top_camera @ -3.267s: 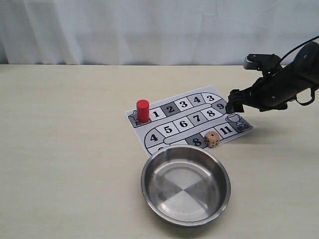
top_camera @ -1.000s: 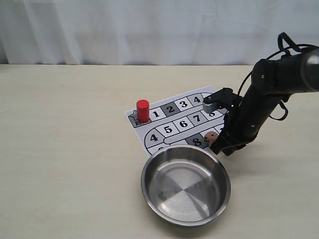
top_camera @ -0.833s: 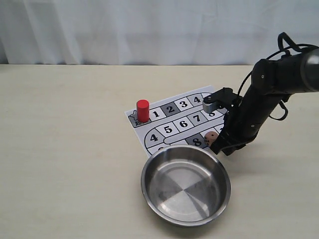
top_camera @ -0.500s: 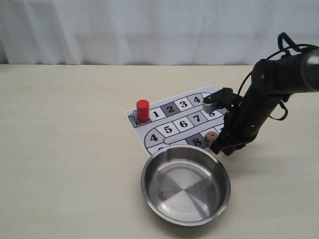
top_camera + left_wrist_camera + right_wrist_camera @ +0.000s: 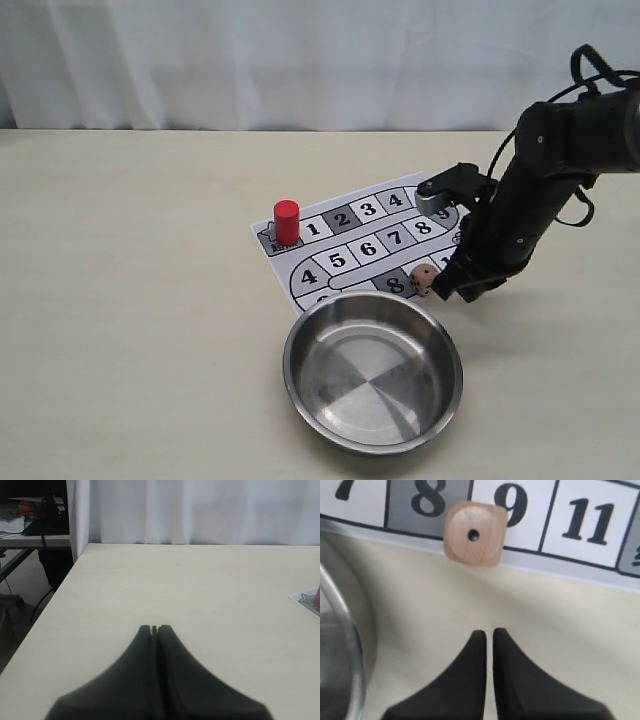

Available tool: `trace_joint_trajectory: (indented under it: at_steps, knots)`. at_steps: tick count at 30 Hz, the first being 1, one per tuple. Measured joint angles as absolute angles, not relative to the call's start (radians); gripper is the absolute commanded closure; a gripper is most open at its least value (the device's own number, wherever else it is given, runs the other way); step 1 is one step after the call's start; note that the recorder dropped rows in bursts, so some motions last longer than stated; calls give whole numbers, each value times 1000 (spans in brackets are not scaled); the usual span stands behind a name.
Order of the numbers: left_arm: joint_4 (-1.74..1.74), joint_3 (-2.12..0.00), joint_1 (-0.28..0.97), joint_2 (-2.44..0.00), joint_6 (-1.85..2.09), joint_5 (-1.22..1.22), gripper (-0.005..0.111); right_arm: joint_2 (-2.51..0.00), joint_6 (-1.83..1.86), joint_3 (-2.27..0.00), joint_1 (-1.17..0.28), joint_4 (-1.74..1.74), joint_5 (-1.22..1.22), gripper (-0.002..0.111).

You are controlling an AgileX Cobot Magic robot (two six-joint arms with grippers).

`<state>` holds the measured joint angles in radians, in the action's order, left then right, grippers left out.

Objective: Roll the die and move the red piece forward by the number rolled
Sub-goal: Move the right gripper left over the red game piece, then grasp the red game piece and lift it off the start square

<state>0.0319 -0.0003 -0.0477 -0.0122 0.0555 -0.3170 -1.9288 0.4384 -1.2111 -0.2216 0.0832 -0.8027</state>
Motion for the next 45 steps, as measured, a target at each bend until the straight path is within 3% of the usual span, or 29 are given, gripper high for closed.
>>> trace_joint_trajectory:
  at_steps: [4,7,10,11,13,14,18,22,31,45]
  knots:
    - [32,0,-48,-12,56,-317,107,-1881,434,-1211,-222,108,-775,104]
    - [32,0,-48,-12,56,-317,107,-1846,432,-1211,-222,151,-731,95]
    - [32,0,-48,-12,56,-317,107,-1829,430,-1234,-222,214,-703,76]
    - [32,0,-48,-12,56,-317,107,-1829,430,-1246,-222,242,-693,58]
    - [32,0,-48,-12,56,-317,107,-1829,478,-1269,-222,348,-679,37]
    - [32,0,-48,-12,56,-317,107,-1838,561,-1275,-222,452,-663,34]
    - [32,0,-48,-12,56,-317,107,-1904,769,-1305,-226,715,-651,36]
    - [32,0,-48,-12,56,-317,107,-1984,810,-1411,-300,755,-630,37]
    - [32,0,-48,-12,56,-317,107,-2192,495,-1690,-459,451,-544,37]
    - [32,0,-48,-12,56,-317,107,-2331,482,-1718,-466,482,-394,37]
